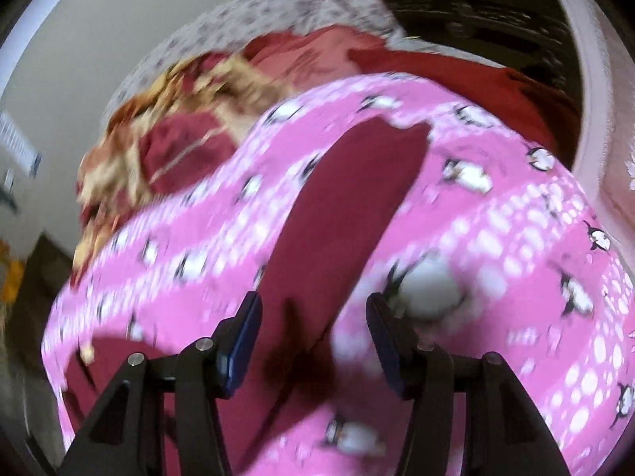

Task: Fold small clothes

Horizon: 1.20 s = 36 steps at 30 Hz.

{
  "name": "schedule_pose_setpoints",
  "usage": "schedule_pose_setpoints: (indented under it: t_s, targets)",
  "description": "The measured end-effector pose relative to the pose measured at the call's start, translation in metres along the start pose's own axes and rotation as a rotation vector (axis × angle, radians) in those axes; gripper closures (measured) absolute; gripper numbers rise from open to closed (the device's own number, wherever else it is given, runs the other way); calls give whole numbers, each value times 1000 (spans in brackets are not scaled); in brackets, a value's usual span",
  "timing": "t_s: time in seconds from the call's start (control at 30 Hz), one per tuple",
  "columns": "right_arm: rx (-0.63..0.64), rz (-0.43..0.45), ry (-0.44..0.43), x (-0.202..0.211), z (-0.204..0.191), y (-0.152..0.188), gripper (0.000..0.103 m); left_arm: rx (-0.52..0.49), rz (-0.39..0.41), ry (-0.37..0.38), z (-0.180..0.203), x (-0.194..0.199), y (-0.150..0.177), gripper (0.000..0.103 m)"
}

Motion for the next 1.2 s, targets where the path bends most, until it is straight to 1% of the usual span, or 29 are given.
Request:
schedule_pose_setpoints:
  t_s: [0.07,0.2,0.27,0.3,0.33,0.37,0.4,0.43,0.53,0.63,0.67,0.73,0.8,0.83,0.93,1.03,1.07,1.2]
  targets:
    - [-24,-10,4,-10,5,-10,44,3,2,-3,-1,0,-1,21]
    - [-66,-26,-20,-33,12,-19,44,12,9,-10,-4,-1,-5,21]
    - [-69,-34,-1,-42,16,-18,44,13,3,-12,-6,-1,-4,21]
    - [-79,-21,-1,-44,17,-19,46,14,3,-14,-7,-1,-4,21]
    - [-81,-6,4,-44,18,-21,56,14,4,-16,-8,-1,-4,21]
    - [-69,6,9,-43,18,-23,63,14,5,-18,-9,-1,-3,21]
    - [-58,12,5,-41,18,-24,82,15,5,-19,-10,0,-2,21]
    - [-44,16,-10,-37,15,-26,94,16,5,-19,-11,0,-2,21]
    - [24,47,-43,-19,1,-31,95,26,10,-14,-14,3,-2,21]
    - [84,74,-98,8,-25,-33,95,41,15,-9,-17,6,-2,21]
    - [106,80,-129,17,-37,-31,95,50,18,-5,-18,8,-1,21]
    - [167,85,-156,31,-58,-26,95,61,21,3,-19,11,-2,21]
    - [206,67,-193,39,-79,-16,95,68,22,9,-20,14,-2,21]
    - [219,41,-232,43,-92,-7,95,70,25,13,-20,17,-1,21]
    - [291,-13,-305,50,-125,22,95,65,37,16,-19,23,-1,21]
    - [379,-65,-381,59,-161,63,95,65,38,17,-19,26,0,21]
    - [410,-95,-405,60,-175,81,95,69,39,19,-20,27,0,21]
    - [477,-179,-462,56,-203,133,95,74,44,18,-20,30,0,21]
Point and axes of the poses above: each gripper's, at about its wrist camera, not at the fingertips, and x roughly against the way its jaws point, z to its right, y to its underside, the point moved 10 cm from there along -x, roughly the way its jaws point, and after that the axes turned 1 degree about -y, right-handed, at the moved point
